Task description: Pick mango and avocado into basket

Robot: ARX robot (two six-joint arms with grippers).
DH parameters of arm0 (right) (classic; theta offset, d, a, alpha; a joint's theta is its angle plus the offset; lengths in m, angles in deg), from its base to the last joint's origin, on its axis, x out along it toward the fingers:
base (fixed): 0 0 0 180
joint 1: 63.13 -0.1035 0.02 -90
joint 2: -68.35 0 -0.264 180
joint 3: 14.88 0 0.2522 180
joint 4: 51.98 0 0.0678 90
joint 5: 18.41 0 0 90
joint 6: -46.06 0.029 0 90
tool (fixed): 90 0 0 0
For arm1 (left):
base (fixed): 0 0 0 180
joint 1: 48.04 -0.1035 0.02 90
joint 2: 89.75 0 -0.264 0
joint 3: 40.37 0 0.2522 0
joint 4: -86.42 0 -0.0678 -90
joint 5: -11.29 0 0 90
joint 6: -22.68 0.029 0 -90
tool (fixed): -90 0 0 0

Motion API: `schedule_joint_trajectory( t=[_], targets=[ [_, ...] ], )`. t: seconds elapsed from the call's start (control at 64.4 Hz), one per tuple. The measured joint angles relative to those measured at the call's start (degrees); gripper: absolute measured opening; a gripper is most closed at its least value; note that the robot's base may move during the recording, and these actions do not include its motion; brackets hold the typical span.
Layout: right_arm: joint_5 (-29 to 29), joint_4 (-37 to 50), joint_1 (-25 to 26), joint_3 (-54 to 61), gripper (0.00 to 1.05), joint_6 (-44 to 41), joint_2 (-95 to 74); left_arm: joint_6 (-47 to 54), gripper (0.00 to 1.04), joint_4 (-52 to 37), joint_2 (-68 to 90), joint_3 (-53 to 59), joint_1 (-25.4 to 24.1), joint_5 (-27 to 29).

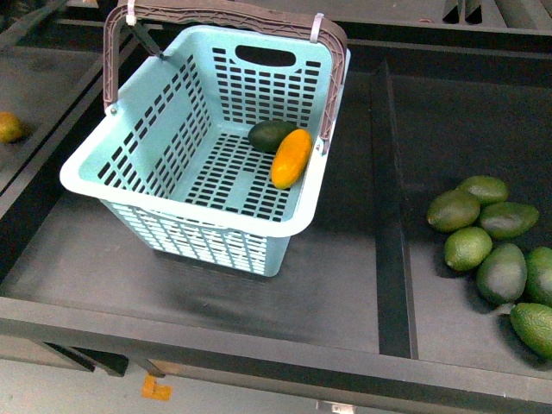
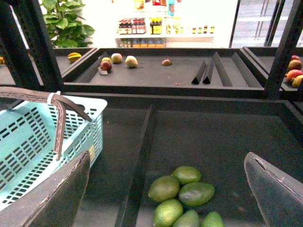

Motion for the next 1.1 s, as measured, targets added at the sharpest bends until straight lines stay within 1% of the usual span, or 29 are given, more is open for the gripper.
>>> schedule_joint_trajectory(
  t=[0.031,0.047,0.078,0.093,0.14,0.186,0.202,0.28,0.559,0.637,0.683,0.73,0.777,1.103],
  targets=[
    [0.02,0.0,0.0,0.0,0.96,0.0,0.0,10.8,0.56,-7.87,-2.05,4.81,-0.87,-0.79],
    [0.0,0.0,0.0,0.0,0.96,0.0,0.0,14.51,0.52,-10.86,-3.32,6.91,-1.33,-1.01],
    [0.0,0.0,0.0,0.0,0.96,0.0,0.0,23.69,0.45,-14.95,-5.95,10.29,-2.19,-1.44],
    [-0.02,0.0,0.0,0.0,0.96,0.0,0.0,24.57,0.43,-15.67,-6.6,11.02,-2.4,-1.57],
    [-0.02,0.0,0.0,0.0,0.96,0.0,0.0,32.54,0.33,-18.1,-10.25,15.08,-3.76,-2.6],
    [-0.02,0.0,0.0,0.0,0.96,0.0,0.0,36.57,0.22,-19.1,-13.11,19.12,-4.87,-3.48],
    [-0.02,0.0,0.0,0.0,0.96,0.0,0.0,37.03,0.2,-19.19,-13.49,19.78,-5.01,-3.67],
    [0.0,0.0,0.0,0.0,0.96,0.0,0.0,39.93,0.02,-19.8,-16.98,25.73,-6.21,-5.51],
    [0.0,0.0,0.0,0.0,0.96,0.0,0.0,41.66,0.02,-18.67,-31.06,38.51,-10.1,-8.9],
    [-0.02,0.0,0.0,0.0,0.96,0.0,0.0,41.79,0.02,-21.29,-32.24,42.03,-10.86,-9.97],
    [0.0,0.0,0.0,0.0,0.96,0.0,0.0,41.83,0.02,-19.85,-34.64,43.89,-11.52,-10.78],
    [-0.02,0.0,0.0,0.0,0.96,0.0,0.0,41.92,0.02,-18.4,-36.96,44.78,-13.51,-13.7],
    [0.0,0.0,0.0,0.0,0.96,0.0,0.0,41.97,0.02,-16.37,-40.48,45.83,-15.1,-13.94],
    [-0.02,0.0,0.0,0.0,0.96,0.0,0.0,42.05,0.02,-1.33,-59.45,49.68,-15.37,-14.38]
  ],
)
